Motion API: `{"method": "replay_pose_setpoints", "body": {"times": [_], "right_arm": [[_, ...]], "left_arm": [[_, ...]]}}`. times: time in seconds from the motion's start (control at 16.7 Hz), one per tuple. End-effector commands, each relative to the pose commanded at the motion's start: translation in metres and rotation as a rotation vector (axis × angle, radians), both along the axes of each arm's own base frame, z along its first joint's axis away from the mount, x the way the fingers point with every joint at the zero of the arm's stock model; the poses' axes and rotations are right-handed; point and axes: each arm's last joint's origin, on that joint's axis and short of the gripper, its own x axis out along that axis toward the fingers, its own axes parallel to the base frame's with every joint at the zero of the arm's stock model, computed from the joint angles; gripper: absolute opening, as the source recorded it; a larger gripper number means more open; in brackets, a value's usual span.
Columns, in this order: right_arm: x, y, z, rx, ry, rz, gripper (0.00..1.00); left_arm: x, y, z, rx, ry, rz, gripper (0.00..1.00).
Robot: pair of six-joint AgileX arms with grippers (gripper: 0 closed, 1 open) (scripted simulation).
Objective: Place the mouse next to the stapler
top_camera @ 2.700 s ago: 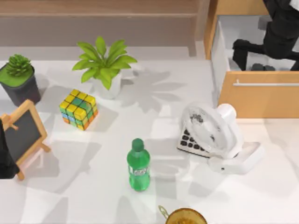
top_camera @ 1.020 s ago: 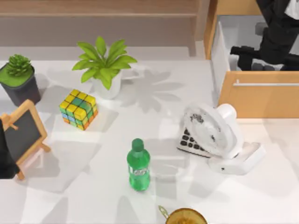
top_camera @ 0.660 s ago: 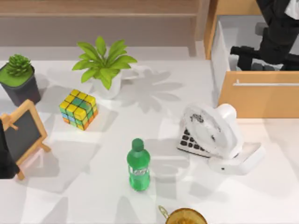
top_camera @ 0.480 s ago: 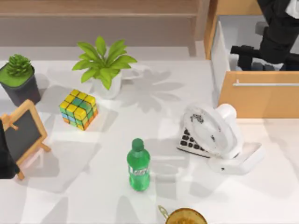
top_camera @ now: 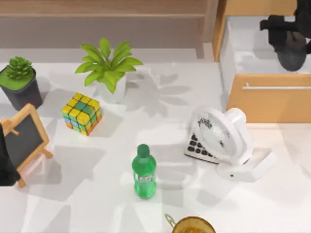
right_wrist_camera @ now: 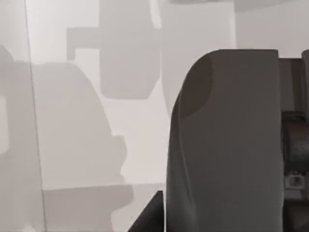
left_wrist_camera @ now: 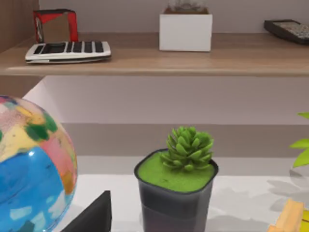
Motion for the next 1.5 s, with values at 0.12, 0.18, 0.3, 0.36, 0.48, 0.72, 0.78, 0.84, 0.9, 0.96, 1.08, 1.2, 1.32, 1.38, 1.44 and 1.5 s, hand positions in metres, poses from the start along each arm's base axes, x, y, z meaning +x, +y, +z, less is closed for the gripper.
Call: {"method": "replay_pose_setpoints", "body": {"times": [0.12, 0.18, 0.3, 0.36, 0.48, 0.72, 0.78, 0.84, 0.9, 0.96, 1.08, 1.2, 1.32, 1.38, 1.44, 1.5], "right_arm": [[-0.019, -0.020, 0.031, -0.014, -0.097, 0.036, 0.00], [-0.030, -0.031, 0.042, -0.026, -0.134, 0.049, 0.00], [-0.056, -0.055, 0.054, -0.056, -0.172, 0.069, 0.00], [-0.071, -0.066, 0.055, -0.072, -0.177, 0.076, 0.00], [-0.101, -0.088, 0.050, -0.101, -0.162, 0.087, 0.00], [-0.164, -0.121, 0.018, -0.131, -0.060, 0.097, 0.00], [-0.180, -0.127, 0.008, -0.130, -0.028, 0.099, 0.00], [-0.196, -0.132, -0.003, -0.127, 0.005, 0.099, 0.00], [-0.211, -0.136, -0.014, -0.121, 0.039, 0.099, 0.00], [-0.225, -0.139, -0.024, -0.113, 0.071, 0.097, 0.00], [-0.251, -0.142, -0.044, -0.092, 0.132, 0.093, 0.00], [-0.273, -0.142, -0.060, -0.069, 0.184, 0.088, 0.00], [-0.289, -0.141, -0.073, -0.049, 0.222, 0.084, 0.00], [-0.294, -0.141, -0.077, -0.042, 0.234, 0.083, 0.00], [-0.297, -0.141, -0.079, -0.038, 0.241, 0.083, 0.00], [-0.298, -0.140, -0.079, -0.036, 0.243, 0.083, 0.00]], "left_arm": [[0.000, 0.000, 0.000, 0.000, 0.000, 0.000, 1.00], [0.000, 0.000, 0.000, 0.000, 0.000, 0.000, 1.00], [0.000, 0.000, 0.000, 0.000, 0.000, 0.000, 1.00], [0.000, 0.000, 0.000, 0.000, 0.000, 0.000, 1.00], [0.000, 0.000, 0.000, 0.000, 0.000, 0.000, 1.00], [0.000, 0.000, 0.000, 0.000, 0.000, 0.000, 1.00], [0.000, 0.000, 0.000, 0.000, 0.000, 0.000, 1.00], [0.000, 0.000, 0.000, 0.000, 0.000, 0.000, 1.00], [0.000, 0.000, 0.000, 0.000, 0.000, 0.000, 1.00], [0.000, 0.000, 0.000, 0.000, 0.000, 0.000, 1.00], [0.000, 0.000, 0.000, 0.000, 0.000, 0.000, 1.00], [0.000, 0.000, 0.000, 0.000, 0.000, 0.000, 1.00], [0.000, 0.000, 0.000, 0.000, 0.000, 0.000, 1.00], [0.000, 0.000, 0.000, 0.000, 0.000, 0.000, 1.00], [0.000, 0.000, 0.000, 0.000, 0.000, 0.000, 1.00], [0.000, 0.000, 0.000, 0.000, 0.000, 0.000, 1.00]]}}
